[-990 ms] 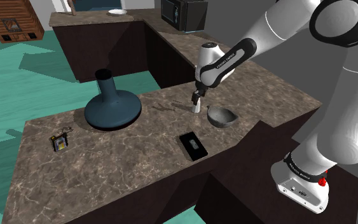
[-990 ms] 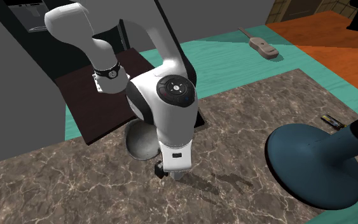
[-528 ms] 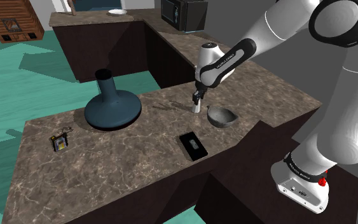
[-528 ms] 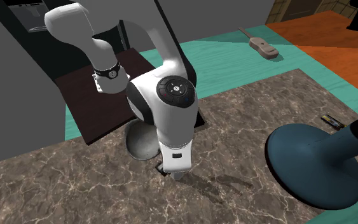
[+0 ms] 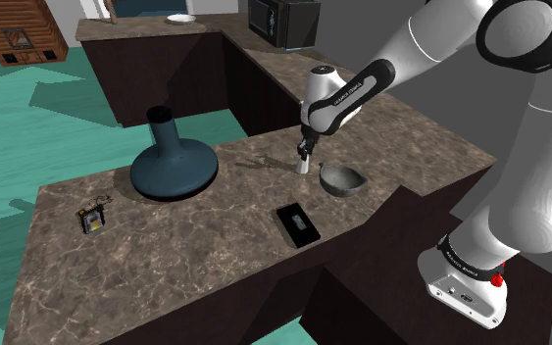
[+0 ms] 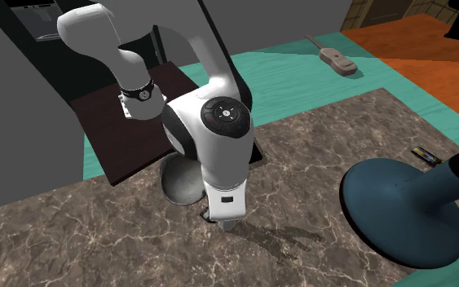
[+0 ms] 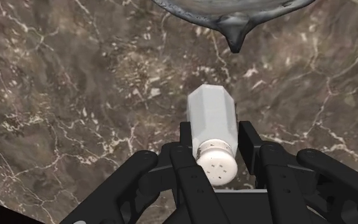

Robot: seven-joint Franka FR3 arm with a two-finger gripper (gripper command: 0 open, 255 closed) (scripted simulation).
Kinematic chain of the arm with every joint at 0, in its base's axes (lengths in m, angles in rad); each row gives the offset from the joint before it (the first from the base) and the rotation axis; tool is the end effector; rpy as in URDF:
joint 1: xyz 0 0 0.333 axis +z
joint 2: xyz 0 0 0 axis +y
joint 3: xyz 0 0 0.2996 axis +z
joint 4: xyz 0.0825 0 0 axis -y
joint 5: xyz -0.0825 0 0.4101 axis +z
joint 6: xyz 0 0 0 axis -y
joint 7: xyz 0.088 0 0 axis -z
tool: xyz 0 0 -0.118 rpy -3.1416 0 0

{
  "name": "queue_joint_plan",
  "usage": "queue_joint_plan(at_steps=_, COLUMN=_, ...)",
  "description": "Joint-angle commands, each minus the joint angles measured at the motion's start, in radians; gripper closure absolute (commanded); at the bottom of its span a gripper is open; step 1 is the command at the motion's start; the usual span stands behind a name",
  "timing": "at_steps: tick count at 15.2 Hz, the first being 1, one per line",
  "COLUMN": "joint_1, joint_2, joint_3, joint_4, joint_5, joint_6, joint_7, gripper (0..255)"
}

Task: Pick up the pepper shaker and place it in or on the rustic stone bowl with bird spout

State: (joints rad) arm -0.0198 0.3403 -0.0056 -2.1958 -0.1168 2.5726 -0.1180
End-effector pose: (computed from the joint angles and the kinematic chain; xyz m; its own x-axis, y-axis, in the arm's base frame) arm 0.5710 -0.0134 0.1829 0.9815 0.1899 0.0248 0.1877 -0.9796 0.0716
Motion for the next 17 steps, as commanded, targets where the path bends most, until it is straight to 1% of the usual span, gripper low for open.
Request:
queue_joint_plan(at_steps=1, joint_1=0.0, joint_2=0.0, joint_3=0.0, joint_4=-0.001, joint_5=0.0, joint_6=0.0, joint_7=0.0, gripper=255)
queue_joint_plan(at_steps=17, joint_1=-0.004, joint_2=-0.16, joint_3=0.008, joint_4=0.027, joint_5=0.021, joint_6=-0.188, joint_7=-0.025, gripper=255)
